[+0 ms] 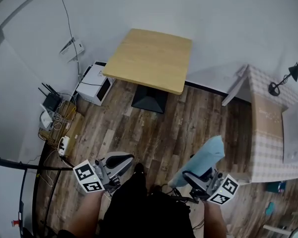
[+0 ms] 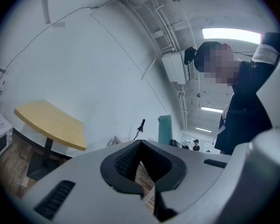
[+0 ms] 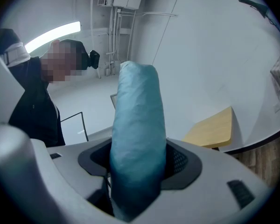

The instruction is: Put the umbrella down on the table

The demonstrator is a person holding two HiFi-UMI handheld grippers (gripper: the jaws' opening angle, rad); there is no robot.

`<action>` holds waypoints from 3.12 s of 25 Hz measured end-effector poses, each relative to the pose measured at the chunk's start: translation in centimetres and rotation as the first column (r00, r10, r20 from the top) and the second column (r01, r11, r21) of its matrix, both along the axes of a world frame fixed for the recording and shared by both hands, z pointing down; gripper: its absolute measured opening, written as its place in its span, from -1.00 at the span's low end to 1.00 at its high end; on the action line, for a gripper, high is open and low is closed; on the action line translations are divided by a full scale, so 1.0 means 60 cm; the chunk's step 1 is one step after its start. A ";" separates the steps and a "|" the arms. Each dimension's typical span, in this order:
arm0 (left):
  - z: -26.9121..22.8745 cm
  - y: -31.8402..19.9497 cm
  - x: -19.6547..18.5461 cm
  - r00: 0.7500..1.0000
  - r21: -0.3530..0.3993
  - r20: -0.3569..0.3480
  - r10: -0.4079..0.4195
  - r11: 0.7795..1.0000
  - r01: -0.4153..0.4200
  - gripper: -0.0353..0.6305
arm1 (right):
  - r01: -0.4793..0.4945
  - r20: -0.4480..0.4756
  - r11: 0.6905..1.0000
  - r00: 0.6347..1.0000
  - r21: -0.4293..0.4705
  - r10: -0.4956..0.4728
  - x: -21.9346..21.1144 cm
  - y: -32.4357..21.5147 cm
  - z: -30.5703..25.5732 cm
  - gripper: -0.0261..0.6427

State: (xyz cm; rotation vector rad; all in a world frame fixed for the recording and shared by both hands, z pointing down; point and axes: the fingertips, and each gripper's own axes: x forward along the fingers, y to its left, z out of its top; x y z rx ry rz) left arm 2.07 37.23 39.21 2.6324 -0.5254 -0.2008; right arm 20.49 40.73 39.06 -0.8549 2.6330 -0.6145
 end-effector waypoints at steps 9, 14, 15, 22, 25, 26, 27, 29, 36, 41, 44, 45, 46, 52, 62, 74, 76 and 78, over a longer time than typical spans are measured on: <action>-0.001 -0.161 -0.068 0.999 0.017 -0.039 0.014 1.000 -0.013 -0.87 | 0.004 -0.083 1.000 0.997 0.007 -0.003 -0.085 -0.151 -0.033 -0.02; 0.014 -0.245 -0.099 0.999 -0.008 -0.037 0.030 1.000 -0.030 -0.87 | -0.012 -0.102 1.000 0.995 0.006 0.013 -0.125 -0.231 -0.051 -0.02; 0.017 -0.257 -0.100 0.998 -0.016 -0.046 0.045 0.999 -0.045 -0.87 | -0.021 -0.118 1.000 0.993 0.002 0.021 -0.129 -0.245 -0.049 -0.02; 0.049 -0.337 -0.144 0.994 -0.026 -0.076 0.077 0.996 -0.080 -0.87 | -0.060 -0.189 0.998 0.981 -0.024 0.055 -0.172 -0.321 -0.027 -0.02; 0.051 -0.371 -0.154 0.993 -0.041 -0.097 0.060 0.997 -0.064 -0.87 | -0.065 -0.228 0.997 0.972 -0.037 0.055 -0.174 -0.342 -0.022 -0.02; 0.052 -0.381 -0.153 0.994 -0.042 -0.098 0.056 0.997 -0.060 -0.87 | -0.068 -0.233 0.997 0.971 -0.044 0.056 -0.171 -0.349 -0.021 -0.02; 0.052 -0.391 -0.151 0.994 -0.042 -0.094 0.053 0.997 -0.058 -0.87 | -0.070 -0.231 0.996 0.971 -0.050 0.057 -0.167 -0.358 -0.019 -0.02; 0.057 -0.409 -0.144 0.995 -0.044 -0.080 0.052 0.997 -0.056 -0.87 | -0.068 -0.219 0.996 0.974 -0.062 0.053 -0.161 -0.379 -0.017 -0.02; 0.054 -0.478 -0.119 0.998 -0.058 -0.054 0.017 0.998 -0.020 -0.87 | -0.001 -0.205 0.999 0.979 -0.053 -0.010 -0.144 -0.467 -0.013 -0.02; 0.028 -0.531 -0.083 1.000 -0.039 0.022 0.009 0.999 -0.008 -0.87 | 0.033 -0.160 0.999 0.986 -0.031 -0.038 -0.104 -0.542 -0.031 -0.02; 0.012 -0.573 -0.074 0.998 -0.026 0.059 -0.036 0.999 0.038 -0.87 | 0.065 -0.140 0.998 0.988 -0.002 -0.065 -0.078 -0.580 -0.043 -0.02; 0.008 -0.584 -0.071 0.996 -0.022 0.071 -0.048 0.999 0.050 -0.87 | 0.075 -0.130 0.997 0.989 0.007 -0.074 -0.070 -0.589 -0.045 -0.02; 0.004 -0.594 -0.067 0.995 -0.019 0.082 -0.056 0.998 0.058 -0.87 | 0.085 -0.117 0.996 0.990 0.016 -0.082 -0.062 -0.597 -0.046 -0.02; -0.015 -0.646 -0.021 0.988 0.028 0.138 -0.071 0.997 0.068 -0.87 | 0.129 -0.019 0.991 0.992 0.030 -0.128 -0.029 -0.645 -0.026 -0.02; -0.012 -0.674 0.010 0.992 0.026 0.124 -0.023 0.999 0.020 -0.87 | 0.119 0.019 0.992 0.993 0.040 -0.120 -0.013 -0.685 -0.026 -0.02; 0.025 -0.803 -0.003 0.993 0.007 0.068 0.097 0.995 -0.098 -0.87 | 0.038 -0.033 0.999 0.999 -0.013 -0.038 -0.050 -0.801 -0.016 -0.02; 0.019 -0.843 -0.013 0.992 0.018 0.061 0.109 0.994 -0.110 -0.87 | 0.031 -0.040 0.999 0.999 -0.014 -0.032 -0.067 -0.840 -0.024 -0.02; 0.015 -0.884 -0.029 0.991 0.026 0.058 0.121 0.992 -0.123 -0.87 | 0.019 -0.044 1.000 0.999 -0.016 -0.020 -0.091 -0.882 -0.032 -0.02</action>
